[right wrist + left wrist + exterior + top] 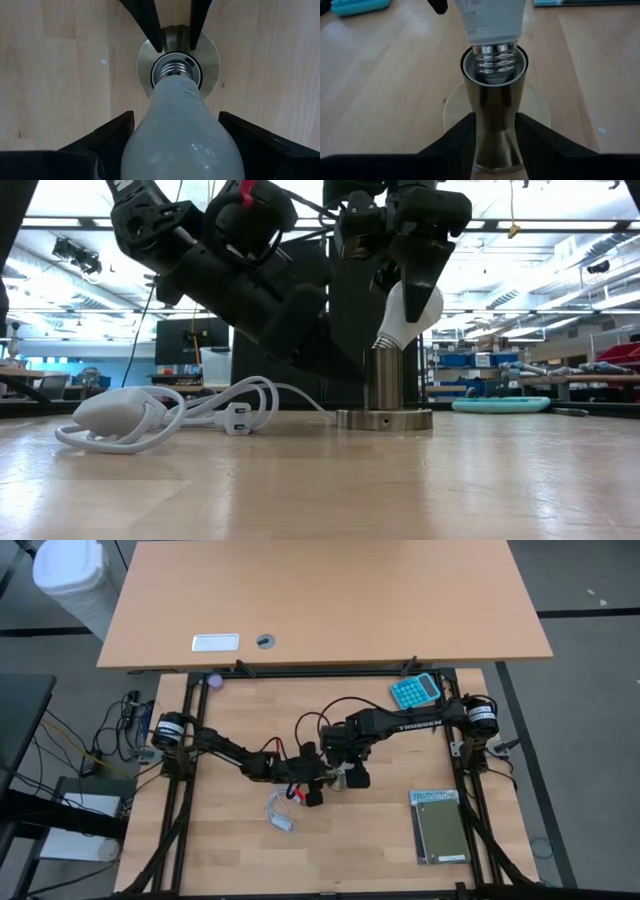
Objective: Screw lightbulb
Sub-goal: Insert the lightbulb into the socket
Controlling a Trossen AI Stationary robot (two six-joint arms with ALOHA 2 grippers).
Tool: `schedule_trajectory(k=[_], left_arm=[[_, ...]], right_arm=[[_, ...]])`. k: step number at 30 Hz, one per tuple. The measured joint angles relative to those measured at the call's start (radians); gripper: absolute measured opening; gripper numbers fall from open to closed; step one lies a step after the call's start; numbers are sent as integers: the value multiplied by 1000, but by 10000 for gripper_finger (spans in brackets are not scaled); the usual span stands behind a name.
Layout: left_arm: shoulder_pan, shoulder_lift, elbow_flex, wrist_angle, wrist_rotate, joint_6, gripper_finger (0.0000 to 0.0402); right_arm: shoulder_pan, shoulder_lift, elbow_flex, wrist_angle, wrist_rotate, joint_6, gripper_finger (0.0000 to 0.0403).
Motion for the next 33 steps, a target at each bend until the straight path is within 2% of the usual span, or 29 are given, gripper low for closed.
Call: schedule_trajectory(k=[10, 24, 33], left_arm=[[0, 1, 0, 21, -27, 19, 112], [0, 1, 0, 13, -19, 19, 9], [1, 1, 0, 22, 5, -4, 4]], right_arm=[[0, 0, 0, 1, 4, 0, 281], [0, -1, 0, 3, 0, 0, 281], [0, -1, 0, 22, -2, 0, 281]])
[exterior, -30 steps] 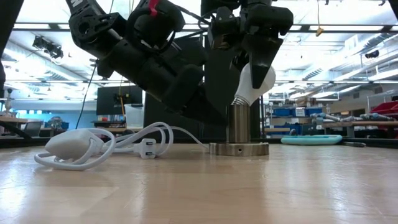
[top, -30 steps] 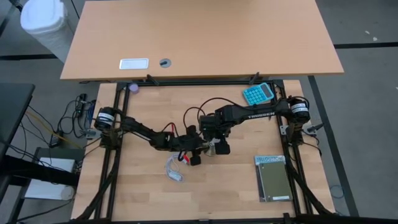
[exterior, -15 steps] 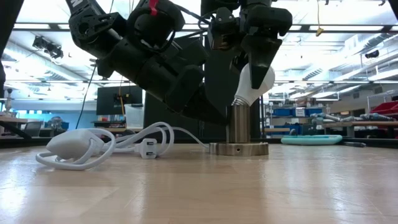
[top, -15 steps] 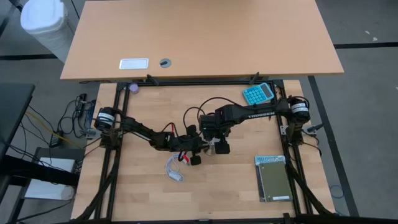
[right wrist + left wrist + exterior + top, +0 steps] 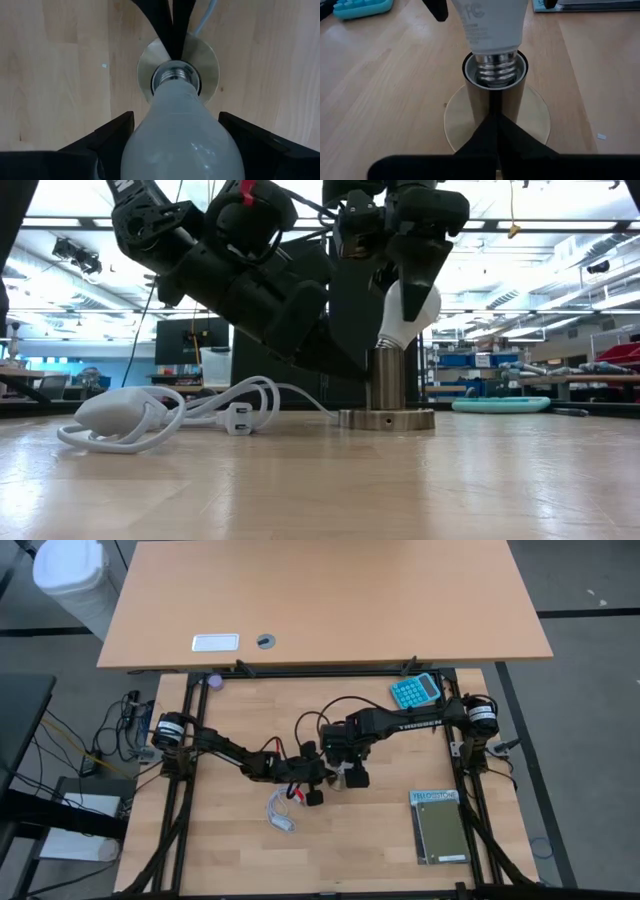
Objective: Screw lightbulb
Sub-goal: Insert the lightbulb into the socket
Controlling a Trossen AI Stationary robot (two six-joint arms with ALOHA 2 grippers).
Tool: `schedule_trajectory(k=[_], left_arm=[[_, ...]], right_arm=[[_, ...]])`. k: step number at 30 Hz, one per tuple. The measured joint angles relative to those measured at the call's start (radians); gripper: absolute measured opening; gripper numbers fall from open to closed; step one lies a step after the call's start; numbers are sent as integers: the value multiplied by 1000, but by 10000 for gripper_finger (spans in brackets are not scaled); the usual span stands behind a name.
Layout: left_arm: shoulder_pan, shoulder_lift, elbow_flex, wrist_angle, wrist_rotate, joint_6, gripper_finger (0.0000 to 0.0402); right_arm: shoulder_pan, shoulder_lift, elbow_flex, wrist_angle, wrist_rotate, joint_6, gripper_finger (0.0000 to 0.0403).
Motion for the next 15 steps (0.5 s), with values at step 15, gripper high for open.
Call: schedule_trajectory(k=[15], left_arm=[[15, 1, 0, 44, 2, -30, 5]], right_arm=[[0, 0, 1, 68, -9, 24, 281]])
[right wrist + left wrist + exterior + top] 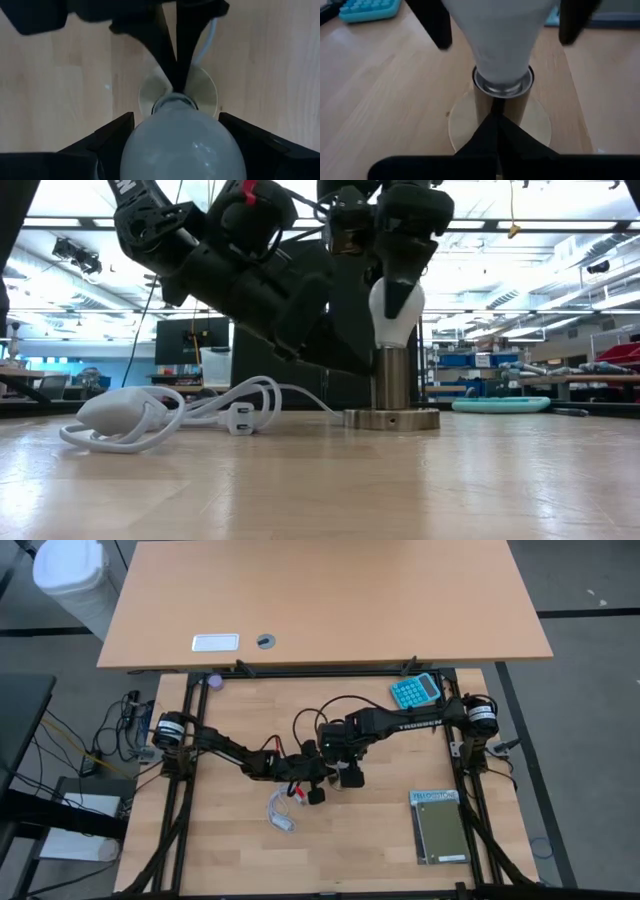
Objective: Screw lightbulb
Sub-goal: Insert the lightbulb into the socket
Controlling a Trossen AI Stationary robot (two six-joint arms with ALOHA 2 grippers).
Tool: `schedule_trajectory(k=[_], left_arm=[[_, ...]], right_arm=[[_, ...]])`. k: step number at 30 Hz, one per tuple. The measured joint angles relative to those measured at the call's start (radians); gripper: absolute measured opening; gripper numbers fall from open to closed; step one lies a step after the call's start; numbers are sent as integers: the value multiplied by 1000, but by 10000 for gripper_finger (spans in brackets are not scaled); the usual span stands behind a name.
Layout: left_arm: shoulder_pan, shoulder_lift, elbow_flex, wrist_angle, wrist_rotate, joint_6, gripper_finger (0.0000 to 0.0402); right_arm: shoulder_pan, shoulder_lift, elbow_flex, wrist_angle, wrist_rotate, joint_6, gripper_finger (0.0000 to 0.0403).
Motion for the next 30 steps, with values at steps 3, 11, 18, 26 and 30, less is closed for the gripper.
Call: schedule_trajectory(k=[3, 11, 18, 26, 30], left_arm=[[0, 16, 1, 39, -1, -1, 5], [4, 47, 4, 65, 2, -5, 5], [4, 47, 4, 62, 3, -17, 5], [4, 46, 4, 30, 19, -29, 5], [4, 45, 3, 14, 53, -43, 5]], right_arm=[[1, 1, 7, -1, 0, 21, 281], [6, 2, 24, -49, 8, 29, 281], [16, 3, 24, -37, 16, 26, 281], [29, 17, -4, -4, 35, 3, 281], [35, 20, -14, 12, 61, 2, 281]])
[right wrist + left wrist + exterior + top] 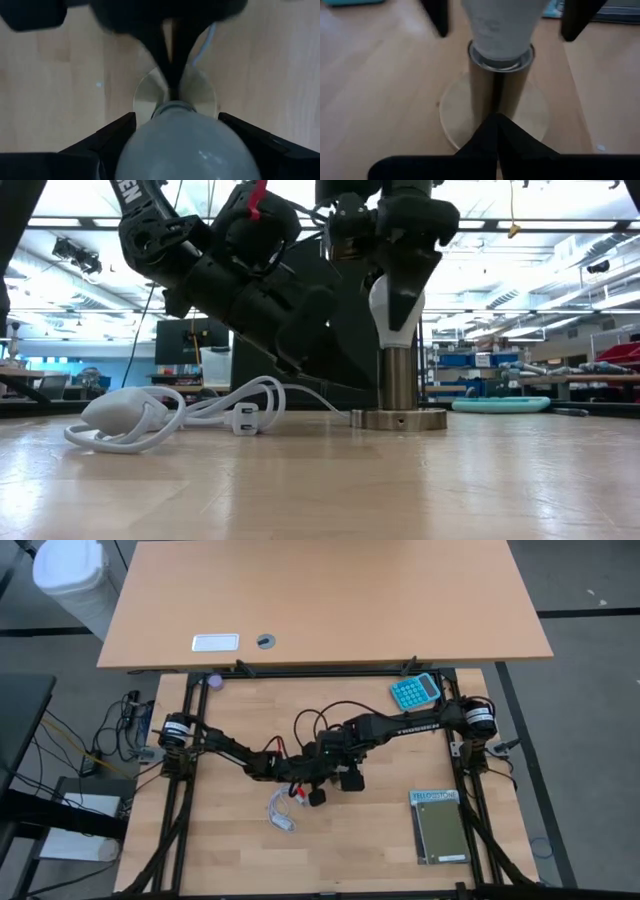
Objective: Screw lightbulb
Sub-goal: Insert the lightbulb into the socket
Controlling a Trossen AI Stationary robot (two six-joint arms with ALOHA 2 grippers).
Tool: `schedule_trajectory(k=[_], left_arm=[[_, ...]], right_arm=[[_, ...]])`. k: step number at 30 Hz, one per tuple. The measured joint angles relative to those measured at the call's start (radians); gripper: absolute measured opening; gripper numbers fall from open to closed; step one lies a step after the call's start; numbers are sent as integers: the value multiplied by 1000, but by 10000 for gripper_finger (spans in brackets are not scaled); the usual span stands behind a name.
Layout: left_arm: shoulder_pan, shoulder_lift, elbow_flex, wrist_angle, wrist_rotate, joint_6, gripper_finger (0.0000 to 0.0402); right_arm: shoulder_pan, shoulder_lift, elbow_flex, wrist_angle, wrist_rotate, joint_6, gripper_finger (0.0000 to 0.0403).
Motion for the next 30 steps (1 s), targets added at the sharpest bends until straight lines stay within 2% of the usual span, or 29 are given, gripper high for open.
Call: schedule_trajectory(k=[4, 7, 15, 19, 23, 30], left_arm=[[0, -1, -1, -19, 13, -1, 10], [-1, -1, -1, -15, 14, -5, 36], [-4, -1, -1, 13, 20, -43, 186], [-9, 5, -1, 47, 16, -39, 239], [-10, 64, -1, 143, 0, -38, 253], [-10, 124, 0, 262, -92, -6, 244]], right_arm=[[6, 0, -17, 7, 17, -9, 281], [5, -1, -22, 5, 20, -9, 281], [5, -1, -22, 2, 23, -33, 280], [-4, -1, -22, 2, 22, -36, 274], [-8, -1, -22, 3, 21, -42, 267], [-8, -1, -22, 6, 8, -43, 271]])
